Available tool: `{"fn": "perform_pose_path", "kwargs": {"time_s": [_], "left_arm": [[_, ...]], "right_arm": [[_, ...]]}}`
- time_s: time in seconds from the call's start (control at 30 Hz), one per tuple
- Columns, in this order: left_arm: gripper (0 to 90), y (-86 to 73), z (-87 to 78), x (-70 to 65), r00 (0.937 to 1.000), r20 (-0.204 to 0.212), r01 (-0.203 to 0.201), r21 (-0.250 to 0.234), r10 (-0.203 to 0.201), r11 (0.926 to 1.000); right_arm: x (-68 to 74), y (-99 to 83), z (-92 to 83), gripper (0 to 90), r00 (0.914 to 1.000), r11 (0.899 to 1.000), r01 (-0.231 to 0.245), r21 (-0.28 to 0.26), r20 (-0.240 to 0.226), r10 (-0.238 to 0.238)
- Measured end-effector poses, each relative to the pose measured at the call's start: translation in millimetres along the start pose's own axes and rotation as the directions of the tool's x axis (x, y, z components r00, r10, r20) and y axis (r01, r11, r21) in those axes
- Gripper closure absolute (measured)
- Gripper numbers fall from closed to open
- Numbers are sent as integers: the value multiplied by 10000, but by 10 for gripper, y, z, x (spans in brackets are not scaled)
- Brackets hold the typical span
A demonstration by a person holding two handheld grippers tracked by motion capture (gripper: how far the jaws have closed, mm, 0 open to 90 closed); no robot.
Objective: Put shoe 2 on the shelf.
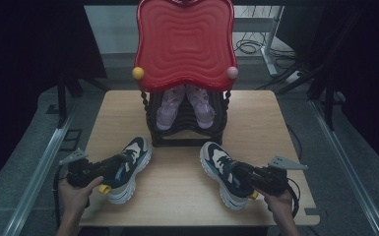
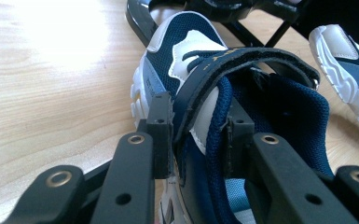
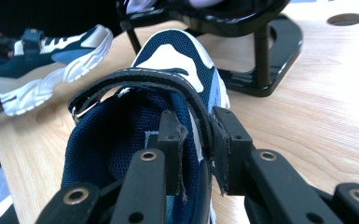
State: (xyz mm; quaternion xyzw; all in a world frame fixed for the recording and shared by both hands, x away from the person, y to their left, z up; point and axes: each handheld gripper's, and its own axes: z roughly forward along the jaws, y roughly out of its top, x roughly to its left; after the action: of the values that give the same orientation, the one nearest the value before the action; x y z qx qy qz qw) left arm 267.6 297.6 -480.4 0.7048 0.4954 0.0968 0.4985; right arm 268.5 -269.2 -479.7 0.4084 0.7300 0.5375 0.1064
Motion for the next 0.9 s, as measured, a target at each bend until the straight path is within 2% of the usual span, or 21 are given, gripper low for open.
{"fn": "perform_pose_path", "kwargs": {"time_s": [0.27, 0.43, 0.53, 0.63, 0.9], "left_arm": [[703, 11, -58, 7, 9997, 200, 156, -418, -148, 9990], [702, 21, -74, 1, 9997, 203, 133, -503, -122, 9986], [702, 22, -71, 4, 9998, 186, 131, -493, -122, 9987], [703, 26, -77, 8, 9998, 156, 151, -554, -142, 9984], [703, 59, -125, 16, 9999, 76, 144, -834, -138, 9964]], "right_arm": [[-73, -73, -160, 746, 9990, 9949, -401, -924, 144, 416], [-111, -91, -281, 746, 9967, 9861, -628, -1538, 405, 698], [-132, -93, -333, 746, 9942, 9813, -768, -1767, 606, 887], [-163, -102, -361, 746, 9917, 9765, -1004, -1907, 598, 1137], [-200, -92, -443, 745, 9877, 9649, -1103, -2383, 818, 1331]]}}
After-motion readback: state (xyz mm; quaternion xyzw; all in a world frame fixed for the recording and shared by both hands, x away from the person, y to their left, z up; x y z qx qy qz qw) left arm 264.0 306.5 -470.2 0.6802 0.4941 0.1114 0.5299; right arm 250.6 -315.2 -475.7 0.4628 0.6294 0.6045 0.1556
